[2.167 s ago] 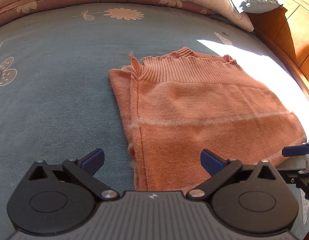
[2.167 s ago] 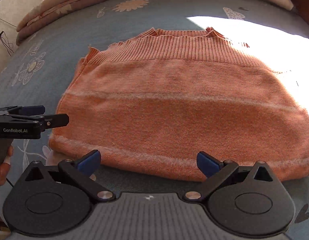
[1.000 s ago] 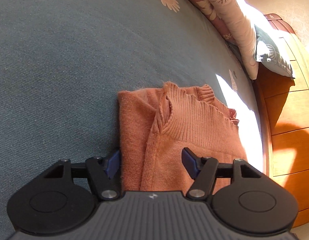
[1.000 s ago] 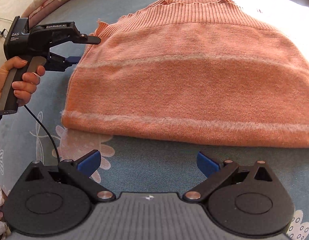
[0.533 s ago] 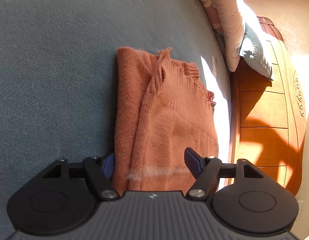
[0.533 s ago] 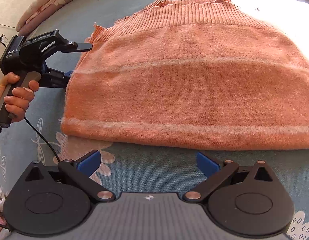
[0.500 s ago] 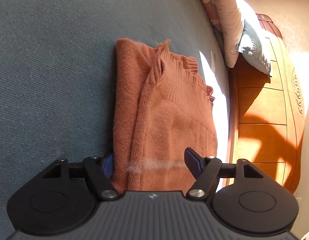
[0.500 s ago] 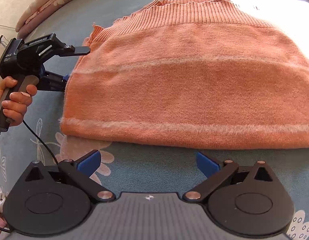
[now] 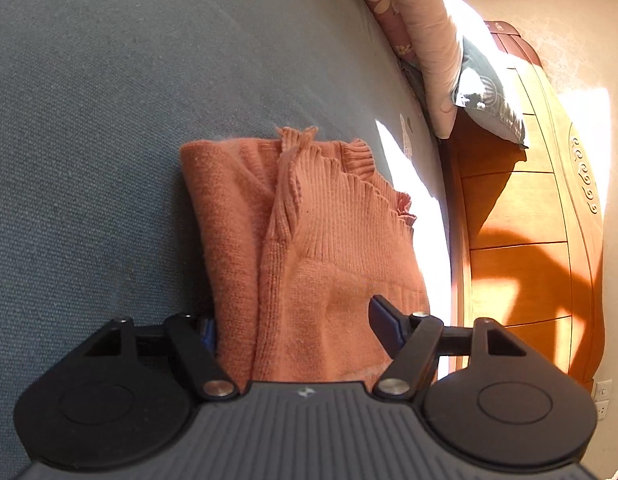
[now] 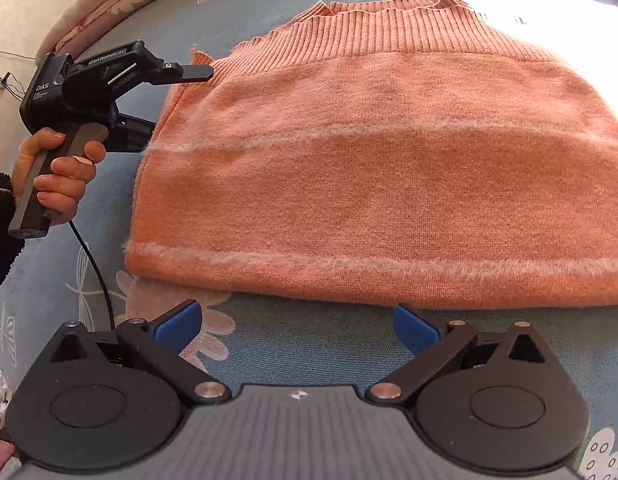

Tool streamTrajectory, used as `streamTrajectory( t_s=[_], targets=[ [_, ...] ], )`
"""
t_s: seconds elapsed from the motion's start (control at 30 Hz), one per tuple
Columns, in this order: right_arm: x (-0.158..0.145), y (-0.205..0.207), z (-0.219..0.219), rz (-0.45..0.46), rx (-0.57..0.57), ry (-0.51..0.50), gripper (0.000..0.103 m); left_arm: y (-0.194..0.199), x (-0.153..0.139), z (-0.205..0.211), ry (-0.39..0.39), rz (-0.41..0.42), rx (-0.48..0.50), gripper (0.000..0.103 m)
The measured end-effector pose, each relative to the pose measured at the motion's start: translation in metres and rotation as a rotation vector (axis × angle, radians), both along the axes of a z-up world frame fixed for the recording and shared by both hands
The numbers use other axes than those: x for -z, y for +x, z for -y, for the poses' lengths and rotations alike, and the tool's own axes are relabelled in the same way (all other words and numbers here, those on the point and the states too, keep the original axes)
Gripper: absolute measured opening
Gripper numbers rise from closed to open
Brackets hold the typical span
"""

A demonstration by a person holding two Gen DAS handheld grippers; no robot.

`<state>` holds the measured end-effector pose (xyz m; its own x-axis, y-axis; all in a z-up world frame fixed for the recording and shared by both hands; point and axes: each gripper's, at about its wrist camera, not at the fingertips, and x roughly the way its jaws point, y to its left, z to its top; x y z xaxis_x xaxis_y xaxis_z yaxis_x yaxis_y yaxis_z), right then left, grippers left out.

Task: Fold clothes
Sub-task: 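Move the open left tool toward the sweater's side edge, then close the left tool on one side edge while the right tool grasps the opposite side edge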

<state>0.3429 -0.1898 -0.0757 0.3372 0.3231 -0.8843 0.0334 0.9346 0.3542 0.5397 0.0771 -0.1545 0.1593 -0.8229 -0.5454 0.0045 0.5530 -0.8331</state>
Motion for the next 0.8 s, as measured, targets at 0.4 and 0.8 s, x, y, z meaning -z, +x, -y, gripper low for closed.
streamTrajectory(
  t_s=[0.4, 0.8],
  targets=[
    [-0.001, -0.006, 0.003, 0.011, 0.018, 0.016, 0.103, 0.007, 0.003, 0.012, -0.043, 0.037, -0.013, 0.071],
    [-0.018, -0.019, 0.021, 0.044, 0.007, 0.033, 0.103, -0.015, 0.001, 0.017, 0.036, 0.002, 0.057, 0.04]
  ],
)
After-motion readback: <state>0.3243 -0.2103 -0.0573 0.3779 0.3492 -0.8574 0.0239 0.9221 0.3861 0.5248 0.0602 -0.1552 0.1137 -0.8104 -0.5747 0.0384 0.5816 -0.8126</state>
